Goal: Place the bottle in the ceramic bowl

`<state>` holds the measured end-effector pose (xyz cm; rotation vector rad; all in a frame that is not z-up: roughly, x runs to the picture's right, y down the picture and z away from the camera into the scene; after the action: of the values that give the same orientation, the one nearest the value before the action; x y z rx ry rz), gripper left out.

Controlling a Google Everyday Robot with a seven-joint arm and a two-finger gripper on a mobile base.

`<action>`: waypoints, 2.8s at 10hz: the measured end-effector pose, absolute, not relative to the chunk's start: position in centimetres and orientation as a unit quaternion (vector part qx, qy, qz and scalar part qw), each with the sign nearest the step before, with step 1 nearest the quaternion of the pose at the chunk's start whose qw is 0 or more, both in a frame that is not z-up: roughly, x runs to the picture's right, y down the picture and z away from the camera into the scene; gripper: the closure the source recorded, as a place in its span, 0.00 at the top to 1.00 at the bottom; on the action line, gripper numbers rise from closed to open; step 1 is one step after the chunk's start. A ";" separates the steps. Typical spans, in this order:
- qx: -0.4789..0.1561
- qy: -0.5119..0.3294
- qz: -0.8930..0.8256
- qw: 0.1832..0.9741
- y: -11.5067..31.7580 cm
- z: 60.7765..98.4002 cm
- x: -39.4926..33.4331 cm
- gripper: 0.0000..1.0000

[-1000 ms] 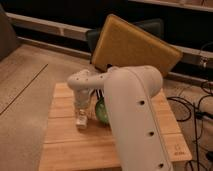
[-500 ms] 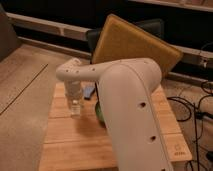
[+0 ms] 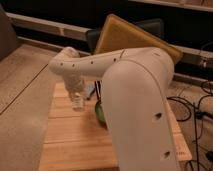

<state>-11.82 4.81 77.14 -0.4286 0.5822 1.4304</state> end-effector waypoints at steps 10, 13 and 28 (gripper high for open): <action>-0.186 0.328 0.733 0.566 7.3 79.7 0.2 0.00; -0.194 0.344 0.740 0.544 9.2 80.1 2.5 0.00; -0.196 0.344 0.738 0.547 9.3 80.1 2.1 0.70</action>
<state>2.11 9.31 80.12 -0.4647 0.8162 1.7487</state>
